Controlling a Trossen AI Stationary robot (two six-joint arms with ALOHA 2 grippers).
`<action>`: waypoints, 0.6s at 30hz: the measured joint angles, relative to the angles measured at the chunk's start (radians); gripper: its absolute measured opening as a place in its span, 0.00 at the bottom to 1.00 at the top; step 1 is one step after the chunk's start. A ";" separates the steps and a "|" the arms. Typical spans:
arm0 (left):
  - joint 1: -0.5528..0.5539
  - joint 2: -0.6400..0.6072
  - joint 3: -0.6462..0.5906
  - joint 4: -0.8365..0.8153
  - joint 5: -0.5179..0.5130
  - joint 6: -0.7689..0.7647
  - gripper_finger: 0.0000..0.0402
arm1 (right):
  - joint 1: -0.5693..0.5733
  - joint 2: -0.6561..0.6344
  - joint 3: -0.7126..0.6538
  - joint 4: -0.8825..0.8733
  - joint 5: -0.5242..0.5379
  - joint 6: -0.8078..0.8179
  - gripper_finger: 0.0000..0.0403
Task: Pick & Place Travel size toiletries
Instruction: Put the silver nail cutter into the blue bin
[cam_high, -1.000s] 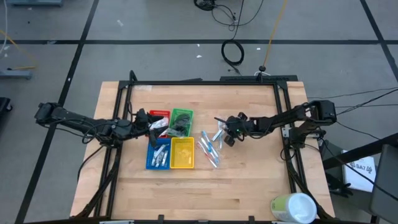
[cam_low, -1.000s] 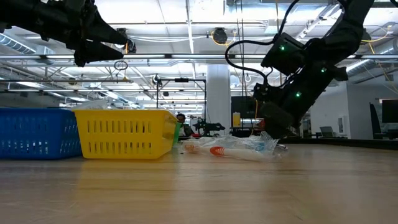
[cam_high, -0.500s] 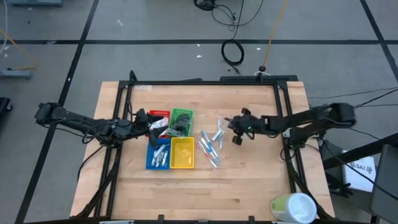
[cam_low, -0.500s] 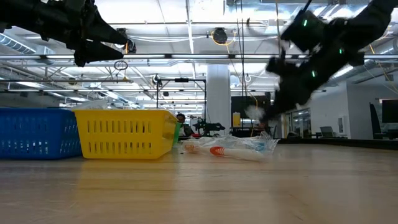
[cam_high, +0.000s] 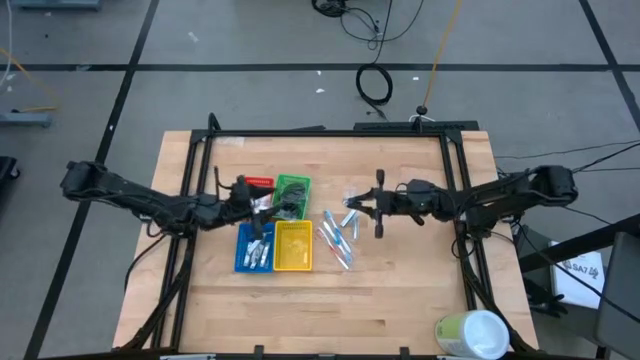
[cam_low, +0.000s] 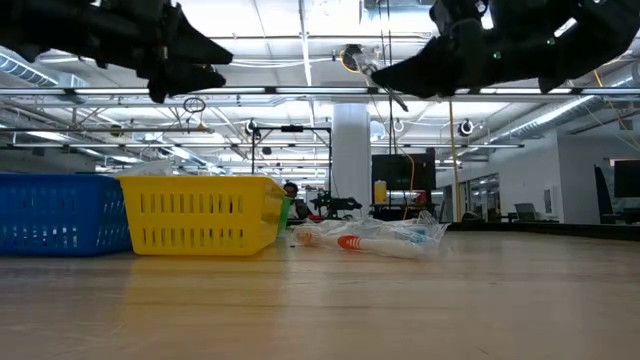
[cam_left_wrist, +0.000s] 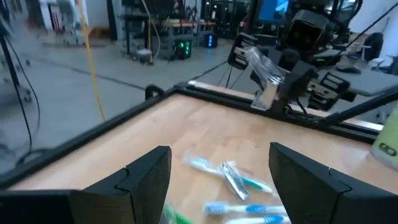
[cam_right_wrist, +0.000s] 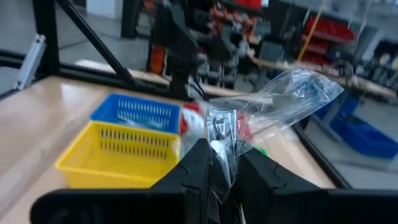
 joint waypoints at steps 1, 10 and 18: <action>0.001 0.032 0.000 0.042 0.000 0.029 0.66 | 0.005 0.022 0.000 0.042 0.000 -0.006 0.11; 0.040 0.312 0.000 0.379 0.077 0.154 0.66 | 0.011 0.213 0.000 0.480 -0.127 0.021 0.11; 0.085 0.492 0.066 0.618 0.249 0.085 0.66 | 0.011 0.321 0.025 0.692 -0.128 0.071 0.11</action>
